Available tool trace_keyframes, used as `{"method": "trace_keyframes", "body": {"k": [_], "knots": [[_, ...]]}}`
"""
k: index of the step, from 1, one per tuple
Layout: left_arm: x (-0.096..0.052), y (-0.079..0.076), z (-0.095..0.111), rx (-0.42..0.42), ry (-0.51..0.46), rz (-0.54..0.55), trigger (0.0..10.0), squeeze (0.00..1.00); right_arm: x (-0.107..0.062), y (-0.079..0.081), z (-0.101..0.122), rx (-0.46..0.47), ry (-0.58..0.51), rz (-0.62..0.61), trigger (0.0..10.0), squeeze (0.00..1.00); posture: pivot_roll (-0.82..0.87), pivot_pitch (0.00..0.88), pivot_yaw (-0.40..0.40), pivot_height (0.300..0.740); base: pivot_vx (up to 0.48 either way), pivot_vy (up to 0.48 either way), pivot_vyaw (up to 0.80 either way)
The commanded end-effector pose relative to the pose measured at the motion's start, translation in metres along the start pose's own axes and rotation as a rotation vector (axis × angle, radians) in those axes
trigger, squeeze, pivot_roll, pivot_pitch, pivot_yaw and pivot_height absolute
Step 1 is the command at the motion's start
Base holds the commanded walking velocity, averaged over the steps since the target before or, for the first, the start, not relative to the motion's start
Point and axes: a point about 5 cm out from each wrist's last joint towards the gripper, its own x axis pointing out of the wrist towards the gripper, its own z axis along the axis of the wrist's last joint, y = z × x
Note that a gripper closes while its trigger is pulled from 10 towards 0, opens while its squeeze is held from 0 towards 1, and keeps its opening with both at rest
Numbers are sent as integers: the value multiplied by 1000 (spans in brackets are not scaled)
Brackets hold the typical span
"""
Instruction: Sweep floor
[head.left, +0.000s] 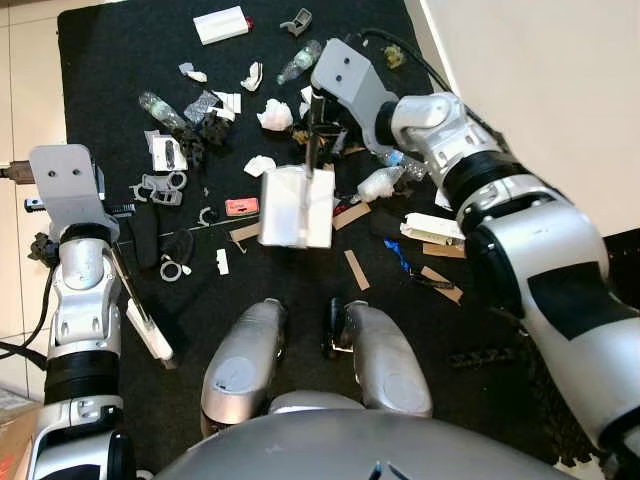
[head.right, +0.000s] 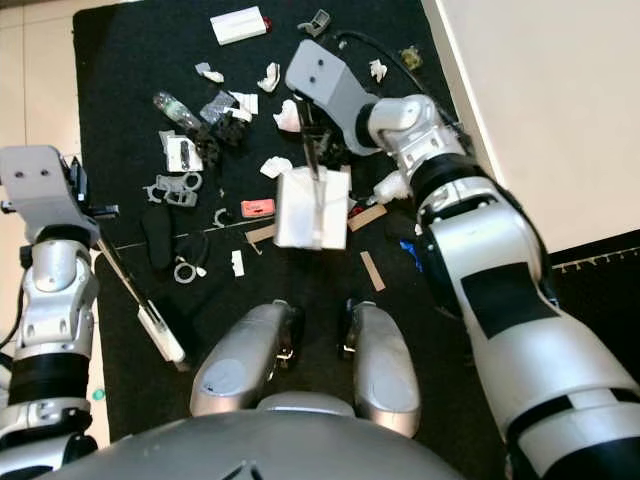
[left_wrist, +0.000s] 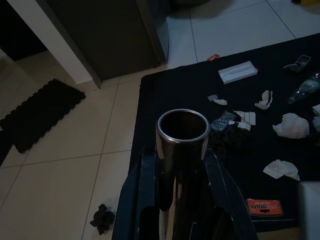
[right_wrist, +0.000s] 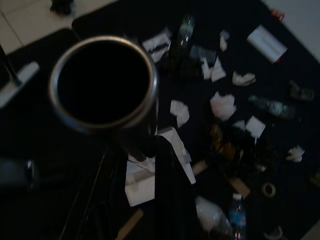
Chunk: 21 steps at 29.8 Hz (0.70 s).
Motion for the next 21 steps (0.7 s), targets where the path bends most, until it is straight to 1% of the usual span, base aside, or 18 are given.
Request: {"method": "trace_keyframes", "body": {"k": [1, 2, 3, 4, 5, 6, 7, 8, 9, 11, 13, 15, 16, 17, 18, 20, 21], "knots": [[-3, 2, -3, 32, 2, 6, 10000, 0, -2, -7, 8, -58, 7, -43, 10000, 0, 198, 138, -39, 740, 0, 0, 0], [-3, 2, -3, 32, 2, 6, 10000, 0, -2, -7, 8, -58, 7, -43, 10000, 0, 198, 138, -39, 740, 0, 0, 0], [-4, 2, -4, 32, 4, 6, 10000, 0, -2, -8, 8, -91, 23, -63, 10000, 0, 198, 138, -39, 740, 0, 0, 0], [-4, 2, -4, 32, 4, 6, 10000, 0, -2, -8, 8, -91, 23, -63, 10000, 0, 198, 138, -39, 740, 0, 0, 0], [-4, 2, -4, 32, 4, 7, 10000, 0, -1, -8, 8, -119, 38, -76, 10000, 0, 204, 143, -41, 740, 0, 0, 0], [-4, 2, -4, 32, 4, 7, 10000, 0, -1, -8, 8, -119, 38, -76, 10000, 0, 204, 143, -41, 740, 0, 0, 0], [-5, 2, -4, 32, 4, 8, 10000, 0, 0, -7, 7, -152, 55, -80, 10000, 0, 206, 146, -42, 740, 0, 0, 0], [-7, 4, -5, 33, 8, 11, 10000, 0, 4, -1, 5, -181, 76, -44, 10000, 0, 208, 151, -45, 740, 0, 0, 0], [-7, 4, -5, 33, 8, 11, 10000, 0, 4, -1, 5, -181, 76, -44, 10000, 0, 208, 151, -45, 740, 0, 0, 0], [-8, 4, -6, 33, 10, 13, 10000, 0, 7, 5, 3, -195, 88, -12, 10000, 0, 208, 151, -45, 740, 0, 0, 0], [-9, 4, -6, 33, 13, 14, 10000, 0, 11, 15, -2, -203, 102, 47, 10000, 0, 211, 158, -47, 740, 0, 0, 0], [-10, 4, -7, 33, 15, 13, 10000, 0, 17, 30, -9, -173, 108, 153, 10000, 0, 213, 164, -47, 740, 0, 0, 0], [-10, 4, -7, 33, 15, 13, 10000, 0, 19, 35, -12, -179, 119, 181, 10000, 0, 214, 166, -48, 740, 0, 0, 0], [-10, 3, -7, 32, 15, 12, 10000, 0, 20, 39, -14, -189, 131, 199, 10000, 0, 214, 166, -48, 740, 0, 0, 0], [-10, 3, -7, 32, 15, 12, 10000, 0, 20, 39, -14, -189, 131, 199, 10000, 0, 214, 166, -48, 740, 0, 0, 0], [-10, 3, -7, 32, 16, 12, 10000, 0, 22, 46, -20, -197, 164, 247, 10000, 0, 215, 168, -49, 740, 0, 0, 0], [-10, 3, -7, 32, 16, 12, 10000, 0, 22, 46, -20, -197, 164, 247, 10000, 0, 215, 168, -49, 740, 0, 0, 0]]}}
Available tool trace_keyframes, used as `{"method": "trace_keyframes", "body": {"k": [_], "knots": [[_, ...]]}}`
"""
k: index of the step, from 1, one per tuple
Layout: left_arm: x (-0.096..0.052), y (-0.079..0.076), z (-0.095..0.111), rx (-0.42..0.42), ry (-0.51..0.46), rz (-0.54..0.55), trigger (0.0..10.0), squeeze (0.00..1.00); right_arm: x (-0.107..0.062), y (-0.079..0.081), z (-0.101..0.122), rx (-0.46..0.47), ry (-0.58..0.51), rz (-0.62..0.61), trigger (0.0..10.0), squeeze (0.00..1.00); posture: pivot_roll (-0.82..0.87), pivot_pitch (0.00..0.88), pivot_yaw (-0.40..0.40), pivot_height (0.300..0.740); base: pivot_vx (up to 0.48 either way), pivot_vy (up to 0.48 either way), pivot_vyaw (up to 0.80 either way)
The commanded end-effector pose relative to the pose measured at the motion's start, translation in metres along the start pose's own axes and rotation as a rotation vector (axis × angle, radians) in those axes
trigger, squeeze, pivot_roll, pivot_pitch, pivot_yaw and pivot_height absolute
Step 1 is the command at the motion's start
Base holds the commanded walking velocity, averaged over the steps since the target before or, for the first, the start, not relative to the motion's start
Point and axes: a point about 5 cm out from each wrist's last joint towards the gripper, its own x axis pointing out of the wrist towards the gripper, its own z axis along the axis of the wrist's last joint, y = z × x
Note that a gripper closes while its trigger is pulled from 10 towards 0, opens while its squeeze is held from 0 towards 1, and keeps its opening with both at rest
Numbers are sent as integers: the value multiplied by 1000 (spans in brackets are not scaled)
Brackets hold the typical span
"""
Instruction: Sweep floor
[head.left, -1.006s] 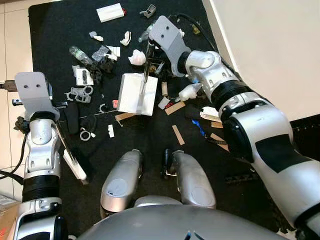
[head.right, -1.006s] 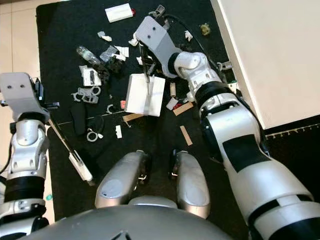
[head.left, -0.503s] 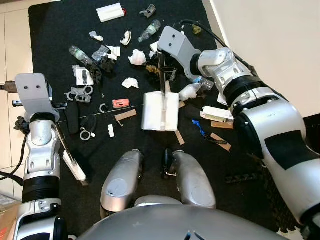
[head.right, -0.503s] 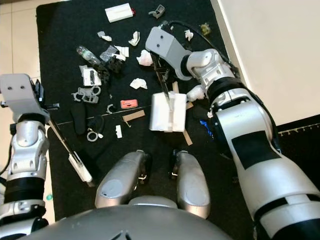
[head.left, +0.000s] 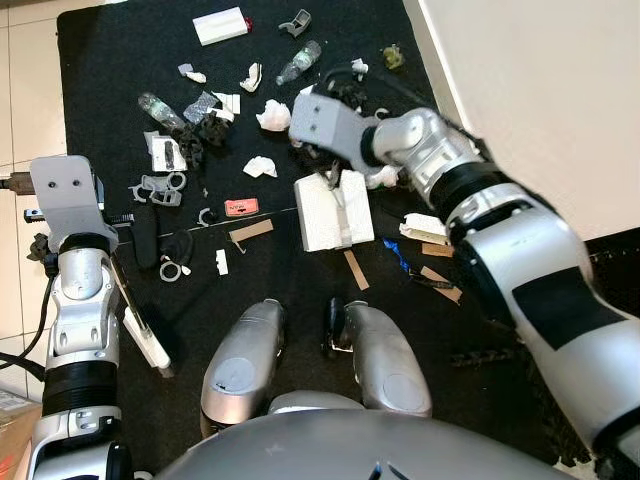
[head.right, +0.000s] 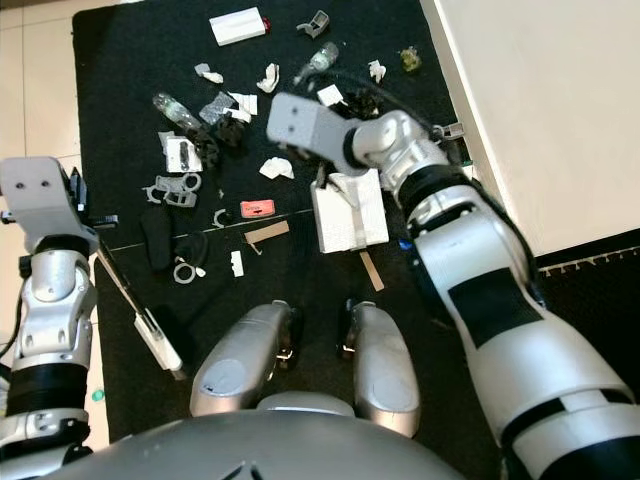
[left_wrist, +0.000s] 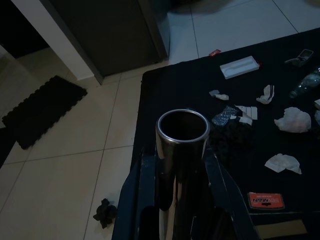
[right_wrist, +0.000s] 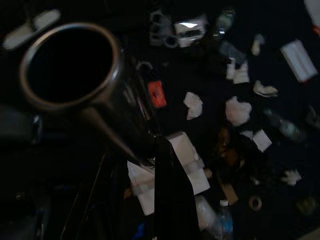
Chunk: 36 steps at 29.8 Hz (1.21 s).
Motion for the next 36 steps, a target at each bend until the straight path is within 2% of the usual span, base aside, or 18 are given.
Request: {"method": "trace_keyframes", "body": {"k": [1, 4, 7, 11, 13, 17, 18, 22, 27, 33, 36], "knots": [[-3, 0, -1, 23, 0, 11, 10000, 0, 6, 17, -16, 35, 62, 91, 10000, 0, 215, 168, -49, 740, 0, 0, 0], [-4, -1, -2, 20, 3, 12, 10000, 0, 11, 24, -16, -25, 118, 135, 10000, 0, 211, 173, -57, 740, 0, 0, 0], [-5, -1, -2, 19, 3, 12, 10000, 0, 12, 25, -15, -31, 124, 138, 10000, 0, 211, 173, -57, 740, 0, 0, 0], [-6, -5, -3, 12, 6, 12, 10000, 0, 18, 30, -7, -25, 124, 190, 10000, 0, 210, 175, -70, 740, 0, 0, 0], [-7, -6, -3, 9, 7, 14, 10000, 0, 21, 29, 5, 35, 73, 222, 10000, 0, 215, 176, -78, 740, 0, 0, 0], [-10, -2, -6, 8, 13, 31, 10000, 0, 17, 13, 29, 193, -71, 169, 10000, 0, 221, 175, -85, 740, 0, 0, 0], [-10, -2, -6, 8, 13, 31, 10000, 0, 17, 13, 29, 193, -71, 169, 10000, 0, 221, 175, -85, 740, 0, 0, 0], [-11, -2, -7, 10, 15, 36, 10000, 0, 11, -2, 38, 322, -149, 73, 10000, 0, 218, 173, -86, 740, 0, 0, 0], [-8, -4, -6, 11, 14, 31, 10000, 0, 7, -10, 41, 346, -176, 1, 10000, 0, 208, 169, -83, 740, 0, 0, 0], [-6, -7, -4, 10, 9, 25, 10000, 0, 9, -11, 37, 358, -178, -67, 10000, 0, 209, 168, -80, 740, 0, 0, 0], [-6, -5, -4, 11, 8, 27, 10000, 0, 4, -20, 43, 334, -213, -138, 10000, 0, 215, 170, -77, 740, 0, 0, 0]]}}
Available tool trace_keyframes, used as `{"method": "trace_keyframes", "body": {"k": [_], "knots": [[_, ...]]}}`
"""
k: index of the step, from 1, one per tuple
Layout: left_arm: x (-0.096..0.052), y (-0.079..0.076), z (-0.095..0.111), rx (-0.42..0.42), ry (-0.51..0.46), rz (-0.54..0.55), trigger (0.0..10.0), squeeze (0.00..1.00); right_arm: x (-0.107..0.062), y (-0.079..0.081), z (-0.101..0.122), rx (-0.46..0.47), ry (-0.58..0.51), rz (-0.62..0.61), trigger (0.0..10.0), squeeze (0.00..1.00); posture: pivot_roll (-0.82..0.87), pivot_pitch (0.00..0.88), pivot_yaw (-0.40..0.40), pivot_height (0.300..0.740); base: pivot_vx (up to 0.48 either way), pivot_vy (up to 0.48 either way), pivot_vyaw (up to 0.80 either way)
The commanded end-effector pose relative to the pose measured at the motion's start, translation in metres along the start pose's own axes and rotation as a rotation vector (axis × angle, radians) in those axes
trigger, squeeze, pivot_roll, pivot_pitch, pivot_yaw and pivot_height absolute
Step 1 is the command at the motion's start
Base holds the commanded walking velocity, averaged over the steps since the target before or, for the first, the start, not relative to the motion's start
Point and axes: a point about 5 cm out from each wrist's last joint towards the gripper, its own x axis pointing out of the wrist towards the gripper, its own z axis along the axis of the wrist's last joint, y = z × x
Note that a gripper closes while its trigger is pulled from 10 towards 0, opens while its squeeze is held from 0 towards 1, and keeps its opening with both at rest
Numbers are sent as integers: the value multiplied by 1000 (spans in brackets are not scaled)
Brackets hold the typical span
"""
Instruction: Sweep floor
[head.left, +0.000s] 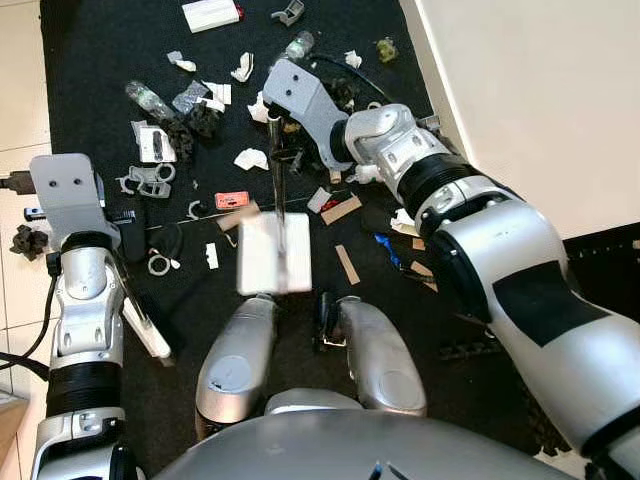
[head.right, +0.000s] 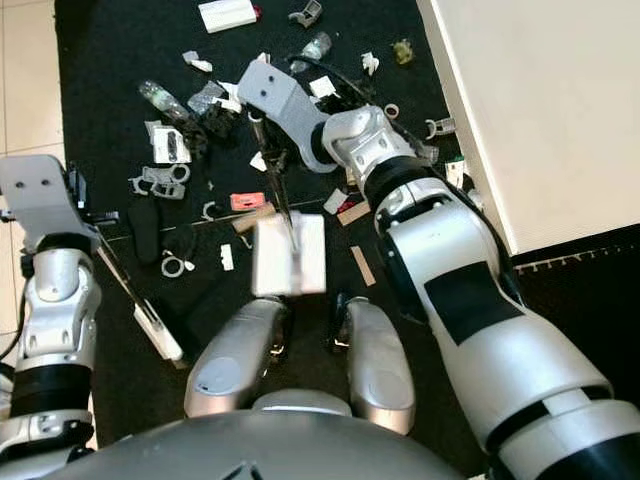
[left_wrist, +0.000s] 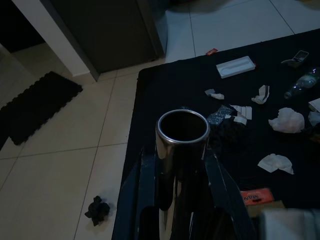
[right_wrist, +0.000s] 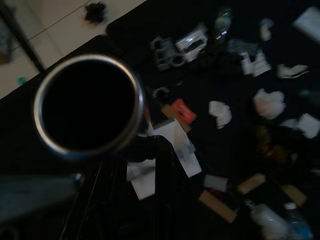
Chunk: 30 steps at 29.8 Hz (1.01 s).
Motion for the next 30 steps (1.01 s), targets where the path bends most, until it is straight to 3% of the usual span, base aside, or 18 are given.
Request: {"method": "trace_keyframes", "body": {"k": [1, 7, 10, 16, 20, 30], "knots": [[-5, -2, -8, 19, 33, 4, 10000, 0, -4, -7, 11, -16, -59, -36, 10000, 0, 215, 170, -77, 740, 0, 0, 0], [-5, 1, -9, 24, 36, 8, 10000, 0, -13, -17, 31, -47, -128, -29, 10000, 0, 212, 169, -74, 740, 0, 0, 0], [-5, 0, -9, 23, 35, 5, 10000, 0, -17, -23, 33, -84, -110, -61, 10000, 0, 210, 167, -73, 740, 0, 0, 0], [-4, -2, -8, 21, 30, 0, 10000, 0, -24, -33, 23, -176, 5, -141, 10000, 0, 208, 167, -75, 740, 0, 0, 0], [-6, -1, -9, 22, 34, 2, 10000, 0, -25, -33, 8, -179, 87, -142, 10000, 0, 215, 172, -79, 740, 0, 0, 0], [-12, 2, -13, 25, 47, 14, 10000, 0, -28, -29, -12, -142, 172, -41, 10000, 0, 223, 171, -86, 740, 0, 0, 0]]}}
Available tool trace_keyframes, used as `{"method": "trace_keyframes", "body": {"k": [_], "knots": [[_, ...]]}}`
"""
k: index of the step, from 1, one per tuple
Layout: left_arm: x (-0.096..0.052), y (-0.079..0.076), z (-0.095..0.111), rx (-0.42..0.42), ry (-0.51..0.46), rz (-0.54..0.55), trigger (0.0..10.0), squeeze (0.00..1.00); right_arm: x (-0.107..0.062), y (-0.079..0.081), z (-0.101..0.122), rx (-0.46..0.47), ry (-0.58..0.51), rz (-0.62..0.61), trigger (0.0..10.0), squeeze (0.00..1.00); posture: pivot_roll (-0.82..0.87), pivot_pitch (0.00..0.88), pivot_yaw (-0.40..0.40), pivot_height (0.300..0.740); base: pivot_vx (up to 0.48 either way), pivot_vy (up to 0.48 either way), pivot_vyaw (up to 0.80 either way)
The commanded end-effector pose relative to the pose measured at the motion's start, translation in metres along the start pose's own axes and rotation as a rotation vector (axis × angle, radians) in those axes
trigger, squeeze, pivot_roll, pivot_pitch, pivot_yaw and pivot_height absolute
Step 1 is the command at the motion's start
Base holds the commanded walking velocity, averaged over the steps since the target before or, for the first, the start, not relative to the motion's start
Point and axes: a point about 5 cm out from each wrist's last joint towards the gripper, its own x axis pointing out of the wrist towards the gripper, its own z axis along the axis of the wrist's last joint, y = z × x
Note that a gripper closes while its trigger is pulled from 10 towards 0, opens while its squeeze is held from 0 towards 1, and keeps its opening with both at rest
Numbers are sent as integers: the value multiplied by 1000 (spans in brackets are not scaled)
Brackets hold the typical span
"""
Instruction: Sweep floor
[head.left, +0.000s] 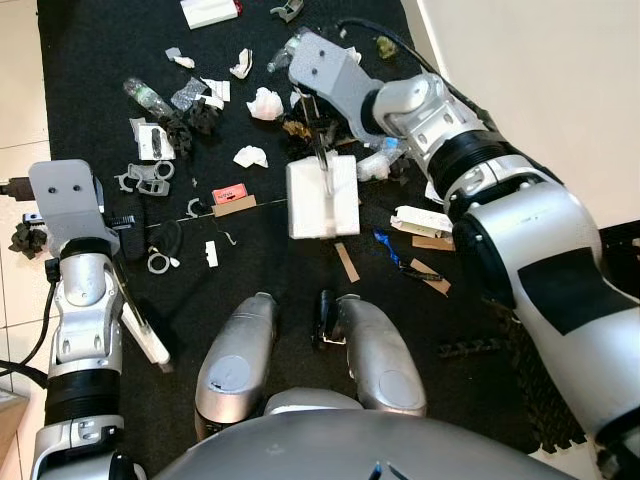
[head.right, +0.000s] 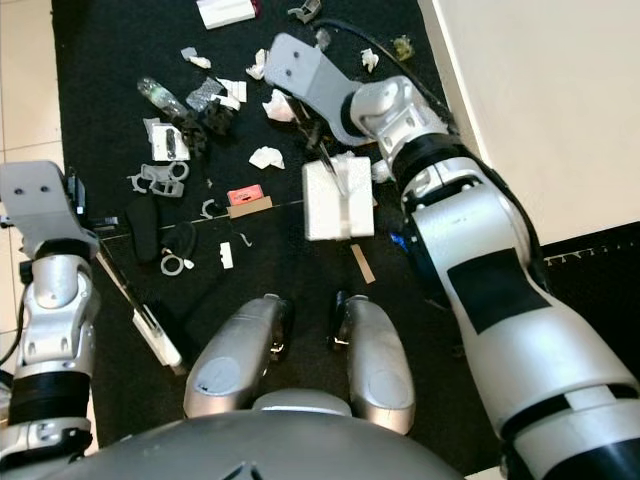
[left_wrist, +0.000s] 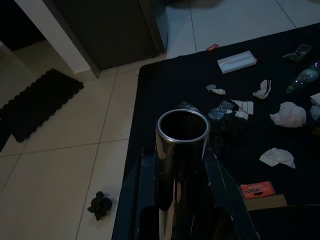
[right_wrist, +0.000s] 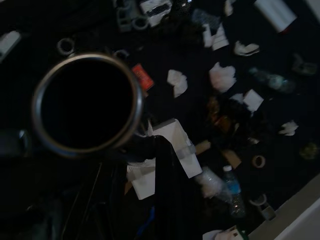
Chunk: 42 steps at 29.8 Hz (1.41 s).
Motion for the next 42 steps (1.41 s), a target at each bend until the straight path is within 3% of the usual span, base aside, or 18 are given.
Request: {"method": "trace_keyframes", "body": {"k": [1, 5, 27, 35, 40, 42], "knots": [[-5, -2, -8, 16, 37, 7, 10000, 0, 1, 4, -5, 23, 16, 43, 10000, 0, 223, 171, -86, 740, 0, 0, 0], [-3, -5, -7, 13, 35, 1, 10000, 0, 3, 7, -5, 22, 28, 48, 10000, 0, 220, 169, -86, 740, 0, 0, 0], [-5, -3, -8, 15, 35, 11, 10000, 0, 24, 36, 0, 224, -73, 129, 10000, 0, 233, 174, -91, 740, 0, 0, 0], [4, 15, 15, 108, -86, 62, 10000, 0, 21, 30, 10, 312, -175, 113, 10000, 0, 233, 173, -90, 740, 0, 0, 0], [19, 33, 38, 138, -159, 57, 10000, 0, 20, 27, 6, 285, -162, 76, 10000, 0, 230, 174, -87, 740, 0, 0, 0], [26, 32, 48, 153, -192, 27, 10000, 0, 18, 24, 5, 286, -174, 66, 10000, 0, 228, 174, -86, 740, 0, 0, 0]]}}
